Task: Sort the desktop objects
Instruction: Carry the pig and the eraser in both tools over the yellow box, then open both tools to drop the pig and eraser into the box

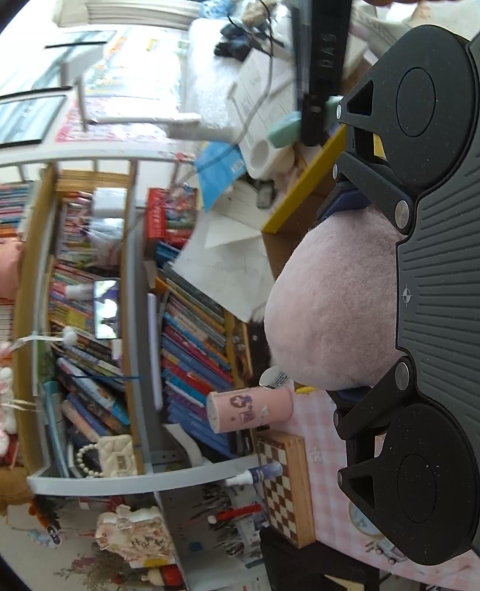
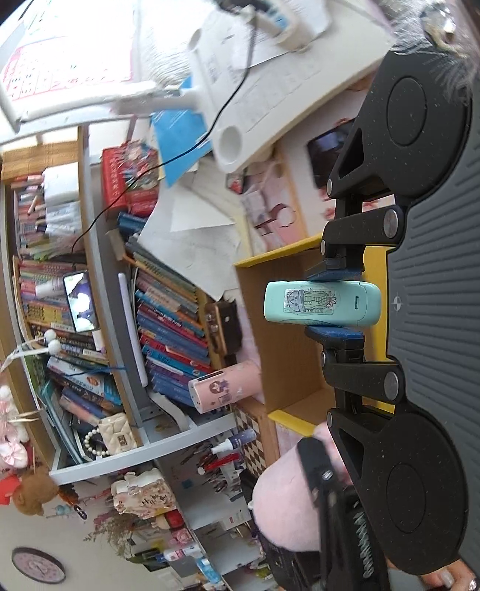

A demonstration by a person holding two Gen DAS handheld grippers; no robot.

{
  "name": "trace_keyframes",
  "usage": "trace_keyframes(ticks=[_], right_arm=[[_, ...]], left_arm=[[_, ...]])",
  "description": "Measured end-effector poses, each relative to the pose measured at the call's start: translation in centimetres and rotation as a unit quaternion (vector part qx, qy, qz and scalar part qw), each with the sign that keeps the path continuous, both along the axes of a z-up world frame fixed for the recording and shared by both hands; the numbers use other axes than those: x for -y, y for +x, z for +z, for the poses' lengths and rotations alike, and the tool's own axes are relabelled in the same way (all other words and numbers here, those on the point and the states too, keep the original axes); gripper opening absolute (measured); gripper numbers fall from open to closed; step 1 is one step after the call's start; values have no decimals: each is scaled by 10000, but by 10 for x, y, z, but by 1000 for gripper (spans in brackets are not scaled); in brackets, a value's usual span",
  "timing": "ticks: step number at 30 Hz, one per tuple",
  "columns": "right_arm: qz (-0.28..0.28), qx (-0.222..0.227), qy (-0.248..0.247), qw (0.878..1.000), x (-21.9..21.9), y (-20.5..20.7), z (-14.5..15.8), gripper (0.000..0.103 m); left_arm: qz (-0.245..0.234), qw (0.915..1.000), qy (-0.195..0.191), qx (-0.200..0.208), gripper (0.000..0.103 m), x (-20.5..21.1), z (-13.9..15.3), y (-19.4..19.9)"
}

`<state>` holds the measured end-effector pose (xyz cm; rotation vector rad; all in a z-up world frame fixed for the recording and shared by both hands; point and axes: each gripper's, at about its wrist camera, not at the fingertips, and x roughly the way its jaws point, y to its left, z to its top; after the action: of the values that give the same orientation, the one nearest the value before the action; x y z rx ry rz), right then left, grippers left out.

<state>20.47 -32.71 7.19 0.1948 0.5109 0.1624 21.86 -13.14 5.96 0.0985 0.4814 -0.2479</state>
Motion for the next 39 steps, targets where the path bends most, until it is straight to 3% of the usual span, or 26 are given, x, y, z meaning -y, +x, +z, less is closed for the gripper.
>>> trace_keyframes(ticks=[10,18,27,33,39], right_arm=[[526,-297,-510,9969,-10,73,-25,23],[1331,-940,-1055,9810,-33,126,-51,23],[1735,-1484,-1743,9579,-48,150,-84,23],[1683,-1472,-1755,9588,-49,148,-86,23],[1573,-1071,-1429,9713,-46,140,-72,40]], left_arm=[[-94,9963,528,-677,86,19,-48,48],[-406,9882,845,-1214,87,37,-67,68],[-513,9856,539,-1516,91,29,-74,79],[-458,9879,521,-1385,93,28,-73,78],[-346,9930,357,-1075,93,22,-56,67]])
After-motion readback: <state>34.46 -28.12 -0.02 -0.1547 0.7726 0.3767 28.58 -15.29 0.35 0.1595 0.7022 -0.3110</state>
